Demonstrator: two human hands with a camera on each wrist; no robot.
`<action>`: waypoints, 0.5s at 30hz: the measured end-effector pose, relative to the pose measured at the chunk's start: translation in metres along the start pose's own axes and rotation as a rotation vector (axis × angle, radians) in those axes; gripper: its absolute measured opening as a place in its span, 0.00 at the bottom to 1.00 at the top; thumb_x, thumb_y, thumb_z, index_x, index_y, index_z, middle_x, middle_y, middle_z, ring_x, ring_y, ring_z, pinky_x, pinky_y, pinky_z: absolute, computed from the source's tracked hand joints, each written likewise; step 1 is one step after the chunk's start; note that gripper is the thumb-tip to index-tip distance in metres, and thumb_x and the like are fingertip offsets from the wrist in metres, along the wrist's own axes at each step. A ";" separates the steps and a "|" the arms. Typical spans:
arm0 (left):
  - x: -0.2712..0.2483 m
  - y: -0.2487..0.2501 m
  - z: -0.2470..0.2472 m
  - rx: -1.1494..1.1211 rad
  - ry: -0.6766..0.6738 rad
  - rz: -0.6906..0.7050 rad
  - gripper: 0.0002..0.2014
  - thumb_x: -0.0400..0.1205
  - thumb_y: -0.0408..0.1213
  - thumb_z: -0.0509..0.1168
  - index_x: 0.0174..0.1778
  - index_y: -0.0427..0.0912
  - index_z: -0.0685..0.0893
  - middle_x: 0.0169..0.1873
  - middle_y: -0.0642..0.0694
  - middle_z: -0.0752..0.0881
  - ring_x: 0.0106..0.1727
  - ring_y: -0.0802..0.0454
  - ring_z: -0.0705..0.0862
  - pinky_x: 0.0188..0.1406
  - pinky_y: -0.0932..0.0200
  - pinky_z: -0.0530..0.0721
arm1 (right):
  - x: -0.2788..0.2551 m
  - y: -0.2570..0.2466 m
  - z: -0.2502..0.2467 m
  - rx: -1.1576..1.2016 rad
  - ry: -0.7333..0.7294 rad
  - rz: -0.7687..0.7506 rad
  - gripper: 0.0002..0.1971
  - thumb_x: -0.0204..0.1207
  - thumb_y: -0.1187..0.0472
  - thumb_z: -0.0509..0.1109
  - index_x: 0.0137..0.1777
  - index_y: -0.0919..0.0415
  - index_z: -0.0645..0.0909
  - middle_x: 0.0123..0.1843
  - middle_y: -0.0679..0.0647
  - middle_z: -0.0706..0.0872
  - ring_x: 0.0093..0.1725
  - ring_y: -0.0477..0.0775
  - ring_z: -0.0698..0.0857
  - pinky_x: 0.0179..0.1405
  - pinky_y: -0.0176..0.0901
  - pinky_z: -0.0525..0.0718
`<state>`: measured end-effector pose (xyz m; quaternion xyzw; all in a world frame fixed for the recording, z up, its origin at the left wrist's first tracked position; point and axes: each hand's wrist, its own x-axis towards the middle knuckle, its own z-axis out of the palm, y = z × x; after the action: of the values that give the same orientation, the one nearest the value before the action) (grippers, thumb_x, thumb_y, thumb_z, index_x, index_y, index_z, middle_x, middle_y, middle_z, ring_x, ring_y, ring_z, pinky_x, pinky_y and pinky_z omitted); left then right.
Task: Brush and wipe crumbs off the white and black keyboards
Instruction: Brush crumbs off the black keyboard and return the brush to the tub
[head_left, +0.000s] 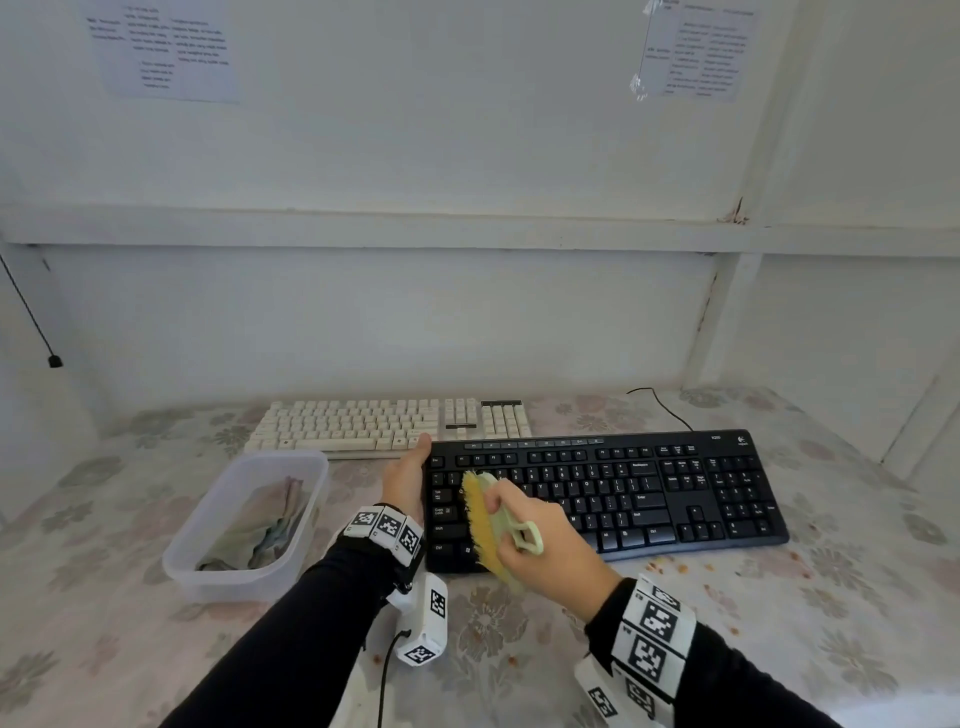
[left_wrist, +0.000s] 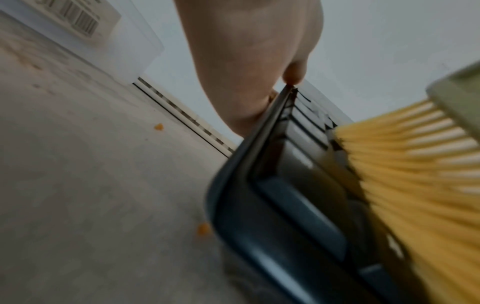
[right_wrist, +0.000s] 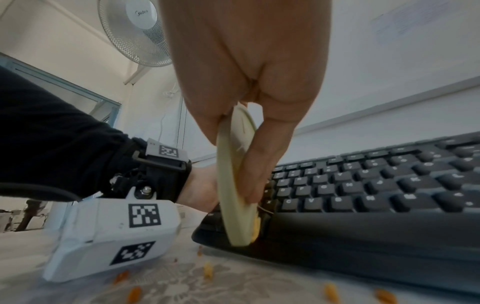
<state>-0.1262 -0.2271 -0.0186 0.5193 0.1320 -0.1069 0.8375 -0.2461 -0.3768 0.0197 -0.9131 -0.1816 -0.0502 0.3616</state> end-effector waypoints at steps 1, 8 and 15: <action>0.000 0.000 -0.001 0.012 -0.033 -0.053 0.24 0.82 0.55 0.61 0.56 0.34 0.85 0.50 0.33 0.89 0.46 0.38 0.89 0.41 0.50 0.86 | -0.001 0.001 -0.001 -0.011 -0.013 0.008 0.15 0.71 0.73 0.58 0.49 0.52 0.66 0.28 0.49 0.70 0.23 0.44 0.65 0.23 0.32 0.65; -0.002 0.001 0.001 0.094 -0.040 -0.106 0.28 0.84 0.56 0.57 0.63 0.32 0.82 0.49 0.33 0.89 0.42 0.40 0.90 0.37 0.52 0.86 | 0.001 -0.010 -0.015 -0.017 -0.096 0.056 0.14 0.72 0.72 0.59 0.47 0.51 0.68 0.29 0.44 0.70 0.20 0.42 0.66 0.19 0.31 0.66; 0.010 -0.003 0.001 0.107 0.028 -0.075 0.32 0.78 0.64 0.60 0.61 0.38 0.83 0.54 0.34 0.88 0.53 0.36 0.88 0.53 0.35 0.85 | 0.036 -0.022 -0.040 0.146 0.252 0.055 0.26 0.76 0.73 0.61 0.65 0.42 0.65 0.39 0.55 0.83 0.26 0.46 0.79 0.22 0.32 0.79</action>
<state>-0.1179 -0.2299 -0.0244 0.5595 0.1572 -0.1379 0.8020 -0.2193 -0.3788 0.0714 -0.8753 -0.1127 -0.1413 0.4485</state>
